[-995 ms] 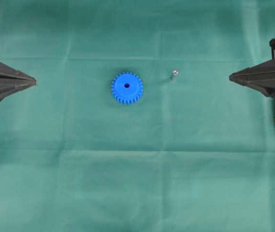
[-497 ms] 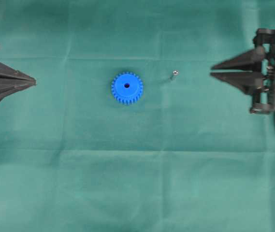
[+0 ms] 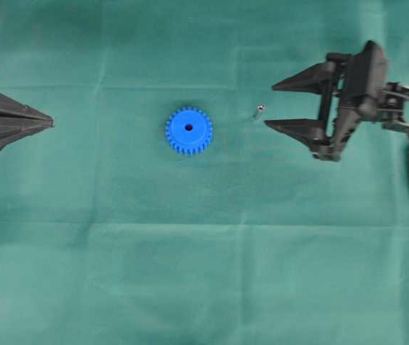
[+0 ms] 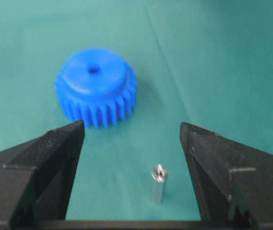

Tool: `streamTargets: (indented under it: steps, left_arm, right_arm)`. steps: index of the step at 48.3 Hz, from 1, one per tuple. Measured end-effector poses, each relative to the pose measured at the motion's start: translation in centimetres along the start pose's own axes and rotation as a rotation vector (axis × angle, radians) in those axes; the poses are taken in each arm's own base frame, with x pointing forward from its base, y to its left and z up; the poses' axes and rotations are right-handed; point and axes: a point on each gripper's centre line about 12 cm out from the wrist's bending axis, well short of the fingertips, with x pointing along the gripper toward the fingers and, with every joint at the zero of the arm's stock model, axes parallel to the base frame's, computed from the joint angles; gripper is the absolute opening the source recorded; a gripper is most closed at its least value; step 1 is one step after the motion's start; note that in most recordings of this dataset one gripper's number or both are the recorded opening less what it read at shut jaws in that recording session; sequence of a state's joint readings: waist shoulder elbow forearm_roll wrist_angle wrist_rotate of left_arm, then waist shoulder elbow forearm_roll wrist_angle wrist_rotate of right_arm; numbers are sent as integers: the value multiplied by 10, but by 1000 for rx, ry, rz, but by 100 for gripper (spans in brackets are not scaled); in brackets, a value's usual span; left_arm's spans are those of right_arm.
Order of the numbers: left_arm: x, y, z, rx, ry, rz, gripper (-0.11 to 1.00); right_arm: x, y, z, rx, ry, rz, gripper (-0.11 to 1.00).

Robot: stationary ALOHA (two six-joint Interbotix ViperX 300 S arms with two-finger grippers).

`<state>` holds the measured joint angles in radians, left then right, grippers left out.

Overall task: Insert the shaft placed at a random location into the center hole of the medium gear at another random location.
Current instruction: 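Move the right gripper left toward the silver shaft, opening it, then lower the right gripper over the silver shaft and close on it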

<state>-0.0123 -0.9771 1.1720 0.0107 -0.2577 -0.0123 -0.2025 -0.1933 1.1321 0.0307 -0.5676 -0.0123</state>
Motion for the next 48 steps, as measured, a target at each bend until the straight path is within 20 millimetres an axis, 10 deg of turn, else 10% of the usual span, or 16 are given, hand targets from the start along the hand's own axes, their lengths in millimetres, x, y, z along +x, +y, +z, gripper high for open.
streamTargets:
  steps: [48]
  left_arm:
    - [1, 0, -3, 3, 25, 0, 0]
  right_arm:
    - [37, -18, -44, 43, 85, -74, 81]
